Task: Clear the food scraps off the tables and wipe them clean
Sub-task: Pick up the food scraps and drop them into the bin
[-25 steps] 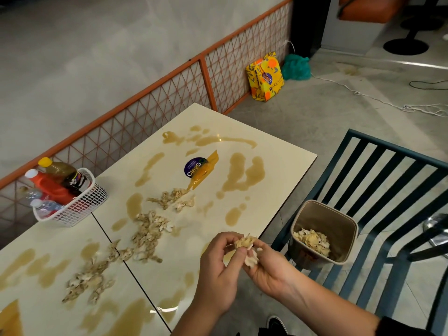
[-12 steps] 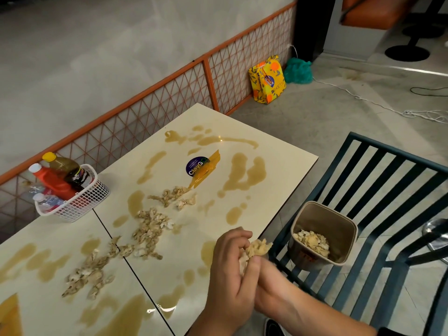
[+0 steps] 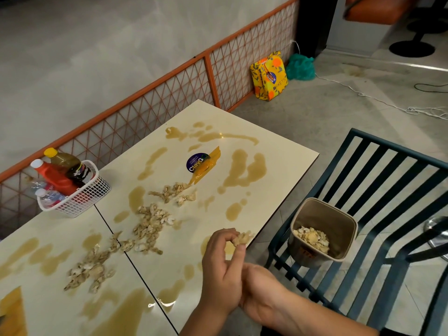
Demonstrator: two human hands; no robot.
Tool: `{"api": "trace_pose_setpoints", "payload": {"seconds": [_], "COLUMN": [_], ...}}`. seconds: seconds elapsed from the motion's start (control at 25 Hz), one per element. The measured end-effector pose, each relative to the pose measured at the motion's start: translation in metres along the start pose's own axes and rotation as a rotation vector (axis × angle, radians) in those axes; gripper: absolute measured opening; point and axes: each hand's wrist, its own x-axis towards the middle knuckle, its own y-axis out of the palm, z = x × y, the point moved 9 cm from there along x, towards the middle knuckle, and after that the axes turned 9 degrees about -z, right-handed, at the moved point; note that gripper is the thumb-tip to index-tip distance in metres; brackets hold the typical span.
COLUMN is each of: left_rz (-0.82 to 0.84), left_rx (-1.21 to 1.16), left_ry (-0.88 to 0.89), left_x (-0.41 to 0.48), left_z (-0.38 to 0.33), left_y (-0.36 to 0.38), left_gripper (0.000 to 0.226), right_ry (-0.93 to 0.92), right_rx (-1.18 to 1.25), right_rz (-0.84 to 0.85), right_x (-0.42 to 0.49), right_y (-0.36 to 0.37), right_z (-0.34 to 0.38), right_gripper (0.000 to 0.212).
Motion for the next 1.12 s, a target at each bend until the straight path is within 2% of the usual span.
{"api": "trace_pose_setpoints", "payload": {"seconds": [0.08,0.16,0.24,0.36,0.44,0.68,0.8,0.88,0.96,1.04,1.12], "left_rz": [-0.061,-0.078,-0.075,-0.065,-0.042,0.097,0.133,0.15,0.161,0.181,0.206], "left_rx": [-0.036,-0.068,-0.076,-0.093,-0.087,-0.048,-0.053,-0.052,-0.044,-0.026,-0.01], "left_ry": [-0.056,-0.129,-0.198,-0.271,-0.305,-0.356,-0.375,-0.387,-0.409,-0.422,-0.429], "left_x": [0.003,0.005,0.004,-0.003,-0.006,-0.008,-0.011,-0.012,-0.014,-0.016,-0.018], "left_z": [0.01,0.022,0.033,0.042,0.047,0.051,0.052,0.053,0.055,0.058,0.06], "left_y": [-0.01,-0.017,-0.021,-0.021,-0.018,0.001,0.005,0.009,0.013,0.018,0.024], "left_gripper": [0.012,0.006,0.005,0.009,0.012,0.016,0.026,0.032,0.034,0.033,0.023], "right_ry": [-0.005,0.022,0.05,-0.017,-0.066,-0.132,-0.153,-0.168,-0.132,-0.068,-0.023], "right_rx": [0.102,0.203,0.246,0.256,0.28,0.285,0.392,0.513,0.587,0.511,0.348], "right_rz": [-0.06,-0.126,-0.113,-0.08,-0.133,-0.518,-0.651,-0.621,-0.494,-0.4,-0.395], "right_x": [0.012,0.017,0.021,0.033,0.049,0.081,0.091,0.099,0.111,0.112,0.107], "right_y": [-0.015,-0.036,-0.05,-0.073,-0.096,-0.202,-0.249,-0.262,-0.263,-0.257,-0.251], "right_z": [0.004,0.013,0.021,0.039,0.049,0.091,0.115,0.131,0.141,0.141,0.133], "right_gripper": [0.037,0.031,0.033,0.027,0.031,0.031,0.032,0.038,0.048,0.051,0.049]}}
